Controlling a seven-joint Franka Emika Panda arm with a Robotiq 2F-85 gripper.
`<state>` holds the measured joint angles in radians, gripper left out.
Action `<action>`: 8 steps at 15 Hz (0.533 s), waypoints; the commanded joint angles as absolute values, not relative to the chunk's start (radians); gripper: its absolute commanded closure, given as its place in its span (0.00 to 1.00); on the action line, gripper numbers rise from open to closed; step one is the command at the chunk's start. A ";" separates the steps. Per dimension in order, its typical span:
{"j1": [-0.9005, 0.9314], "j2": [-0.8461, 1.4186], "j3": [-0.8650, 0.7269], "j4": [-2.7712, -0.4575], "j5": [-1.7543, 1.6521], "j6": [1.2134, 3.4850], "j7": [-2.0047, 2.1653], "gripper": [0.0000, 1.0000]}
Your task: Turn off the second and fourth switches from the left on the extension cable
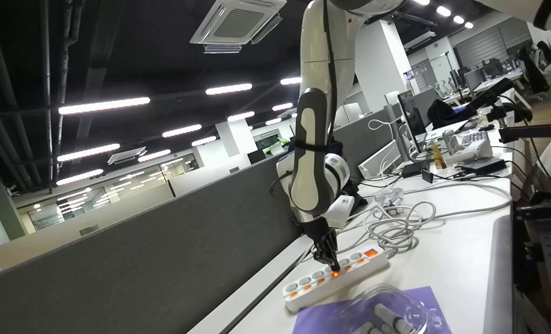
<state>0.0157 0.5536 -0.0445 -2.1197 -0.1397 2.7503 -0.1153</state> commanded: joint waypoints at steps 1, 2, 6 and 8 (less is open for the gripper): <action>0.011 0.571 -0.031 -2.095 -0.153 2.725 -0.142 1.00; 0.015 0.573 -0.035 -2.095 -0.158 2.728 -0.146 1.00; 0.024 0.627 -0.059 -2.104 -0.218 2.868 -0.164 1.00; 0.030 0.673 -0.080 -2.112 -0.238 3.017 -0.141 1.00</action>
